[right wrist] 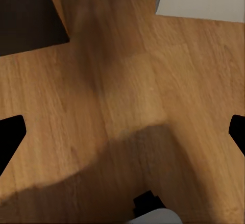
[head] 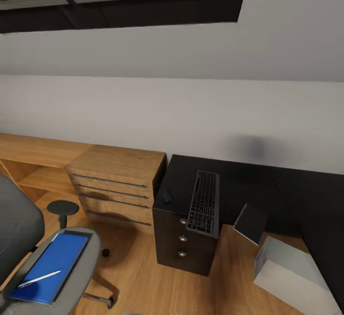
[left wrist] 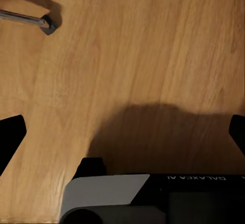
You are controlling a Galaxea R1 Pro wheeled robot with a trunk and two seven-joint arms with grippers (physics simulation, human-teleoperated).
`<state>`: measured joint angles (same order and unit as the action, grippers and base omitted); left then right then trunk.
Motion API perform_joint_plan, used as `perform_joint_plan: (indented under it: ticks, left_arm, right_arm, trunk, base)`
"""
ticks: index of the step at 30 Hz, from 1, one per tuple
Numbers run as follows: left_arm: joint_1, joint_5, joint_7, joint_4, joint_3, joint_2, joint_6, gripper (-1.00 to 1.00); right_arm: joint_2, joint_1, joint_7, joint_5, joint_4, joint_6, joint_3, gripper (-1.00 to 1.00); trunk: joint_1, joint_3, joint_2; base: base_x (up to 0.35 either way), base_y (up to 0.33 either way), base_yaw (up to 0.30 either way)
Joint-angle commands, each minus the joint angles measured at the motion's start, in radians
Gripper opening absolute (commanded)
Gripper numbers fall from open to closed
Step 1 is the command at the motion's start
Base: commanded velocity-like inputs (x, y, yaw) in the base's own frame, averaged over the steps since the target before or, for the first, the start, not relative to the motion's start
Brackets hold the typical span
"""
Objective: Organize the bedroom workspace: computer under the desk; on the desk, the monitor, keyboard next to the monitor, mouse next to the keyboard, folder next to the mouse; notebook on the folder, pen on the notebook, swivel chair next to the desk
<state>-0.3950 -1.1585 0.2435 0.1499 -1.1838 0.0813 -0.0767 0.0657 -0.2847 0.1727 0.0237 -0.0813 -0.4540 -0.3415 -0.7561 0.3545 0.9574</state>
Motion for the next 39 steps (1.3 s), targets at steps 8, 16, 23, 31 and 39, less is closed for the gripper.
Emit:
perform_joint_plan:
  ticks: [8, 16, 23, 31, 39]
  left_arm:
    - [-0.001, -0.009, 0.004, 0.001, -0.009, -0.001, -0.003, 1.0]
    - [-0.001, -0.009, 0.003, 0.0, -0.008, -0.002, -0.003, 1.0]
    - [-0.001, -0.006, -0.002, -0.025, -0.01, -0.002, -0.001, 1.0]
    - [-0.001, -0.001, -0.005, -0.056, -0.012, -0.026, -0.005, 1.0]
    - [-0.001, 0.002, -0.006, -0.06, -0.013, -0.042, -0.006, 1.0]
  right_arm:
    - [0.0, 0.0, 0.002, 0.003, 0.0, -0.002, -0.001, 1.0]
    - [0.0, 0.0, -0.001, 0.004, 0.0, -0.002, -0.001, 1.0]
    - [0.0, 0.0, -0.001, 0.004, 0.0, -0.001, -0.001, 1.0]
    - [0.0, -0.001, -0.002, 0.003, 0.001, 0.0, 0.0, 1.0]
    - [0.0, 0.0, -0.002, 0.002, 0.001, 0.0, 0.0, 1.0]
  trunk:
    - [0.031, -0.024, -0.055]
    - [0.062, -0.049, -0.111]
    - [0.089, -0.071, -0.16]
    - [0.119, -0.096, -0.216]
    - [0.15, -0.121, -0.272]
  base:
    - [-0.314, -0.001, 0.16]
    - [-0.334, 0.0, 0.022]
    - [-0.334, 0.0, 0.001]
    - [-0.305, 0.0, 0.0]
    - [-0.331, 0.005, 0.0]
